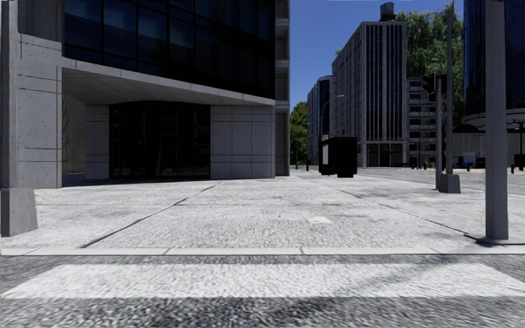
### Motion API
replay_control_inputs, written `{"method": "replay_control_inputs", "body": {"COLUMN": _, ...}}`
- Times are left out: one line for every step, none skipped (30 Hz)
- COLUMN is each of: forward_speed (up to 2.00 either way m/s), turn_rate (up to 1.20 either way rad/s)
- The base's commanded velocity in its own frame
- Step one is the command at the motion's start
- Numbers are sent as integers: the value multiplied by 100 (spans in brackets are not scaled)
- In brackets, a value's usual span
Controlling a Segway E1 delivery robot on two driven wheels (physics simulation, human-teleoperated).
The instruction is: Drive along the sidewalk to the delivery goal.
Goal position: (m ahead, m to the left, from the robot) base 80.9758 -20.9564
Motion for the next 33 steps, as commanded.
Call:
{"method": "replay_control_inputs", "body": {"forward_speed": 200, "turn_rate": 0}}
{"method": "replay_control_inputs", "body": {"forward_speed": 200, "turn_rate": -7}}
{"method": "replay_control_inputs", "body": {"forward_speed": 200, "turn_rate": -21}}
{"method": "replay_control_inputs", "body": {"forward_speed": 200, "turn_rate": -25}}
{"method": "replay_control_inputs", "body": {"forward_speed": 200, "turn_rate": -26}}
{"method": "replay_control_inputs", "body": {"forward_speed": 200, "turn_rate": -26}}
{"method": "replay_control_inputs", "body": {"forward_speed": 200, "turn_rate": -26}}
{"method": "replay_control_inputs", "body": {"forward_speed": 200, "turn_rate": -26}}
{"method": "replay_control_inputs", "body": {"forward_speed": 200, "turn_rate": -26}}
{"method": "replay_control_inputs", "body": {"forward_speed": 200, "turn_rate": -26}}
{"method": "replay_control_inputs", "body": {"forward_speed": 200, "turn_rate": -26}}
{"method": "replay_control_inputs", "body": {"forward_speed": 200, "turn_rate": -26}}
{"method": "replay_control_inputs", "body": {"forward_speed": 200, "turn_rate": -26}}
{"method": "replay_control_inputs", "body": {"forward_speed": 200, "turn_rate": -26}}
{"method": "replay_control_inputs", "body": {"forward_speed": 200, "turn_rate": -26}}
{"method": "replay_control_inputs", "body": {"forward_speed": 200, "turn_rate": -26}}
{"method": "replay_control_inputs", "body": {"forward_speed": 200, "turn_rate": -26}}
{"method": "replay_control_inputs", "body": {"forward_speed": 200, "turn_rate": -26}}
{"method": "replay_control_inputs", "body": {"forward_speed": 200, "turn_rate": -26}}
{"method": "replay_control_inputs", "body": {"forward_speed": 200, "turn_rate": -26}}
{"method": "replay_control_inputs", "body": {"forward_speed": 200, "turn_rate": -26}}
{"method": "replay_control_inputs", "body": {"forward_speed": 200, "turn_rate": -26}}
{"method": "replay_control_inputs", "body": {"forward_speed": 200, "turn_rate": -26}}
{"method": "replay_control_inputs", "body": {"forward_speed": 200, "turn_rate": -26}}
{"method": "replay_control_inputs", "body": {"forward_speed": 200, "turn_rate": -26}}
{"method": "replay_control_inputs", "body": {"forward_speed": 200, "turn_rate": -26}}
{"method": "replay_control_inputs", "body": {"forward_speed": 200, "turn_rate": -26}}
{"method": "replay_control_inputs", "body": {"forward_speed": 200, "turn_rate": -26}}
{"method": "replay_control_inputs", "body": {"forward_speed": 200, "turn_rate": -26}}
{"method": "replay_control_inputs", "body": {"forward_speed": 200, "turn_rate": -26}}
{"method": "replay_control_inputs", "body": {"forward_speed": 200, "turn_rate": -26}}
{"method": "replay_control_inputs", "body": {"forward_speed": 200, "turn_rate": -26}}
{"method": "replay_control_inputs", "body": {"forward_speed": 200, "turn_rate": -26}}
